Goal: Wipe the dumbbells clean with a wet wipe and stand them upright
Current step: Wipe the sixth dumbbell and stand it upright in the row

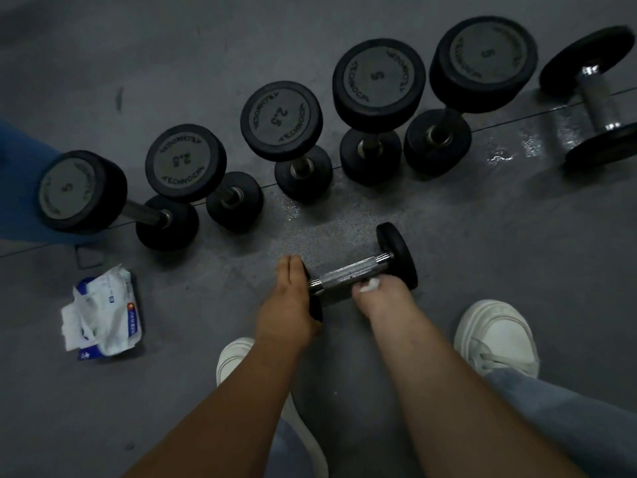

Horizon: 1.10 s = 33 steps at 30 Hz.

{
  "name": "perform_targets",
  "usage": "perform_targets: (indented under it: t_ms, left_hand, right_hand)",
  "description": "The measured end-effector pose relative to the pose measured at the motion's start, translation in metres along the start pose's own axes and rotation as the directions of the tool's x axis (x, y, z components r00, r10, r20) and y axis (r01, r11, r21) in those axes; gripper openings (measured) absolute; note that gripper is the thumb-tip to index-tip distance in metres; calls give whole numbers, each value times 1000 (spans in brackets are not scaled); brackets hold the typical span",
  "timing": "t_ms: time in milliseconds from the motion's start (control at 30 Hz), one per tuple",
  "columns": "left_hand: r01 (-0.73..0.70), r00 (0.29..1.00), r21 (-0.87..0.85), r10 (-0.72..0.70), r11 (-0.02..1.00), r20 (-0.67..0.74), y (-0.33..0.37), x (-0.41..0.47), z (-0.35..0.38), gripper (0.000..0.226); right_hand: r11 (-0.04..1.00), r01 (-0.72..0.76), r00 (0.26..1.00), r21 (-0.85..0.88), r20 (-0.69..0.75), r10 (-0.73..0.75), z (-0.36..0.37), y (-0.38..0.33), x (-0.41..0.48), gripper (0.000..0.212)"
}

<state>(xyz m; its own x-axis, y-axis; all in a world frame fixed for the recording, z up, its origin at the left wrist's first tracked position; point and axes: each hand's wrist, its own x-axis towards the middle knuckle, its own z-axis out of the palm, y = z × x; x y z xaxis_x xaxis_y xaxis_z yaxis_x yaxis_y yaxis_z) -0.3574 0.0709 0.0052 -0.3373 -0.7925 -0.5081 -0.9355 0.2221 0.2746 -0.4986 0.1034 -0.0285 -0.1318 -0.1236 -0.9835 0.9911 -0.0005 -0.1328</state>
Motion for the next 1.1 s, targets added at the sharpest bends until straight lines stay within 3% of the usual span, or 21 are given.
perform_targets:
  t_ms: [67,167,233,333,400,500,633,833,1000,1100]
  left_hand:
    - [4,1000,-2,-4,1000,-5,-1,1,-1,105]
    - [4,1000,10,-4,1000,0,-1,1,1,106]
    - [5,1000,15,-5,1000,-7,-1,0,2,104]
    - [4,1000,15,-3,1000,-23,-1,-1,3,103]
    - [7,1000,12,-7,1000,-22,-1,0,2,102]
    - [-4,1000,2,5,1000,-16,1,0,0,99]
    - [-33,999,-8,33,999,-38,0,-1,1,93]
    - [-19,1000,-23,19,1000,-19,0,3,-3,99]
    - [-41,999,-11,40,999,-28,-2,0,3,97]
    - [-32,999,-33,31,999,-40,-2,-1,4,93]
  right_hand:
    - [994,81,996,-79,-18,-83,7,-5,-10,30]
    - [994,50,999,-96,11,-49,16,-1,-32,23]
    - [992,117,993,-55,36,-115,17,0,-29,33]
    - [991,130,991,24,18,-131,19,0,-30,21]
    - [987,124,991,99,45,-129,16,4,-31,27]
    - [980,197,976,32,85,-199,17,18,-41,20]
    - [951,305,952,-59,10,-305,15,23,-25,32]
    - [977,201,978,-72,-45,-205,29,14,0,43]
    - [982,179,984,52,-21,-178,11,14,-12,31]
    - [985,171,985,-23,17,-170,19,11,-7,33]
